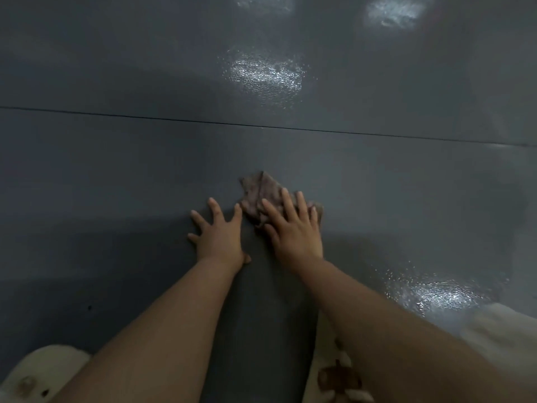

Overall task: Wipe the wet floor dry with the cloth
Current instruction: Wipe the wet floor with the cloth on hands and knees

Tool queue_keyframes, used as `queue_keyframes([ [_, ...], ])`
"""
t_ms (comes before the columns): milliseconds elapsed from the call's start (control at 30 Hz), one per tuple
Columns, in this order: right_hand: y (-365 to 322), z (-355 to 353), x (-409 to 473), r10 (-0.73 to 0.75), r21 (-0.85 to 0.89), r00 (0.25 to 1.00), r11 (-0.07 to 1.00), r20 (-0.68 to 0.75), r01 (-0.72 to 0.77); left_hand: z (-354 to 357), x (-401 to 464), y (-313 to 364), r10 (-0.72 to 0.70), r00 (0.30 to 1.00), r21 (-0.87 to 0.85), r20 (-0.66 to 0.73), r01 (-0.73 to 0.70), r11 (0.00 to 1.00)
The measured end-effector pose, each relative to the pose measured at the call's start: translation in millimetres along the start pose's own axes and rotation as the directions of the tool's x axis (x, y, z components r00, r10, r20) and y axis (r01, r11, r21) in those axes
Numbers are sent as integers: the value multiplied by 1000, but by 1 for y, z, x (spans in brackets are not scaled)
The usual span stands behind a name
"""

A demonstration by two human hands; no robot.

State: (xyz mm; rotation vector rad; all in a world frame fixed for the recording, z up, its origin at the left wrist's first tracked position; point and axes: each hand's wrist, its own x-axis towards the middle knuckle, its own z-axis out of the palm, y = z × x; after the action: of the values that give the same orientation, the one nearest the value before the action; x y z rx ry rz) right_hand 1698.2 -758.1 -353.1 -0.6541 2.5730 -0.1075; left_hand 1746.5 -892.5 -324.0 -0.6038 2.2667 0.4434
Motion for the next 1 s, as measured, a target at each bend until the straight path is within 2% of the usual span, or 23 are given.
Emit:
queue_keyframes([
  [67,22,-7,7,113,-61,993,992,20,-111,0,0,0,4,1000,-10,3,-4,1000],
  [133,40,-13,10,278,-38,960,960,24,-277,-1,1,2,13,1000,-14,6,-13,1000],
  [233,39,-13,9,343,-5,938,939,-58,-344,-1,2,2,12,1000,-25,8,-12,1000],
  [300,23,-9,8,344,127,926,937,-155,-327,-1,0,-1,27,1000,-36,13,-27,999],
  [367,6,-4,7,281,233,936,945,-211,-231,0,-3,-6,62,998,-58,19,-60,997],
  [433,-3,0,5,168,161,968,977,-185,-139,-1,-7,-20,117,993,-90,-10,-118,989],
  [500,-3,3,2,121,36,984,992,-128,-117,-1,-15,-44,136,987,-85,-80,-143,986],
  [567,-1,3,1,144,-31,986,989,-89,-147,1,-25,-77,84,986,21,-144,-82,996],
  [633,0,3,3,162,-46,984,985,-71,-165,5,-33,-114,-76,981,41,-176,85,996],
  [733,-6,7,4,191,-11,976,981,-102,-193,10,-41,-158,-327,937,-178,-123,303,936],
  [800,-15,11,4,248,47,960,969,-130,-243,13,-42,-168,-364,927,-275,-90,328,904],
  [900,-44,15,12,355,142,924,931,-145,-335,13,-38,-167,-357,929,-295,-100,315,902],
  [967,-76,18,16,328,130,937,941,-121,-313,12,-38,-166,-354,931,-292,-88,315,903],
  [1000,-95,22,17,266,108,958,961,-110,-254,12,-37,-167,-353,932,-296,-85,315,902],
])
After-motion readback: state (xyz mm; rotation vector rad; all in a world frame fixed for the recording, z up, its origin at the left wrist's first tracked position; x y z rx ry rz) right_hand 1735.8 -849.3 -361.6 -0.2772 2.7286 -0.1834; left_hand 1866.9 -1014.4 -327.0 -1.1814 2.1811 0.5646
